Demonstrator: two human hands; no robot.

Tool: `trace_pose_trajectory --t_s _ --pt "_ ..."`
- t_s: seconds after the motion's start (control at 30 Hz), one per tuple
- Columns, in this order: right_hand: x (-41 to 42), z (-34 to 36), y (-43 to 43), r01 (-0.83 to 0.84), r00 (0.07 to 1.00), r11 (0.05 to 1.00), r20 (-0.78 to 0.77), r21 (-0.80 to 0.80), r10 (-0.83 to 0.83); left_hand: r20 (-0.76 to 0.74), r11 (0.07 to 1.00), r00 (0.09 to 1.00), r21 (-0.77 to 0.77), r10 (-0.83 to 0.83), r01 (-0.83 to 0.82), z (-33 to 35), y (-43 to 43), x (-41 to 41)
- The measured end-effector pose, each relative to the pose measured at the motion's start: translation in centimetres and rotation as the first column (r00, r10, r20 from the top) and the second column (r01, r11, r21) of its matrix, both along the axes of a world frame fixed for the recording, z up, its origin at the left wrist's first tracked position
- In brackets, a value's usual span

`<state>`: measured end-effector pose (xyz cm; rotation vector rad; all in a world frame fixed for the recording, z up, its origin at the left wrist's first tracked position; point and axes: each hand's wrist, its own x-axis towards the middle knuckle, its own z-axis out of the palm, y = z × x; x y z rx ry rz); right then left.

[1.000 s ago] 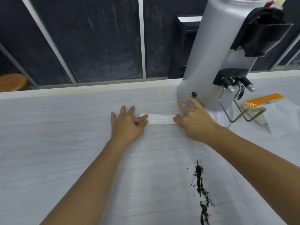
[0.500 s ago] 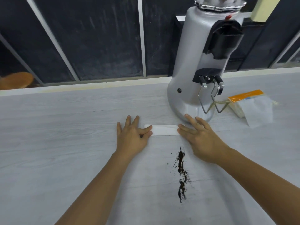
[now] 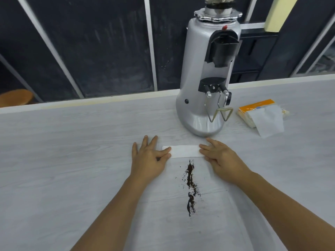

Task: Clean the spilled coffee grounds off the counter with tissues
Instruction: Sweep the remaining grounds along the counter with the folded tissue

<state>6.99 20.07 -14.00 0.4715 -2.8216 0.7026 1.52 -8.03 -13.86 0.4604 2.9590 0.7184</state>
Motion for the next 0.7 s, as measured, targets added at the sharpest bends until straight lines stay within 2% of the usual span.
trace_pose_trajectory --t_s 0.23,0.5,0.7 --pt "0.4 -0.2 0.0 0.122 0.992 0.987 0.055 -0.1 -0.117 -0.014 1.0 1.0 -0.005 -0.017 0.017 0.0 0.0 0.3" --pt "-1.0 0.2 0.9 0.105 0.994 0.992 0.043 -0.063 -0.103 -0.019 0.999 0.999 0.003 0.036 -0.036 -0.2 0.4 0.2" --pt "-1.1 0.4 0.2 0.124 0.991 0.992 -0.059 -0.011 -0.124 -0.017 0.998 0.997 -0.01 0.069 -0.069 -0.4 0.7 0.1"
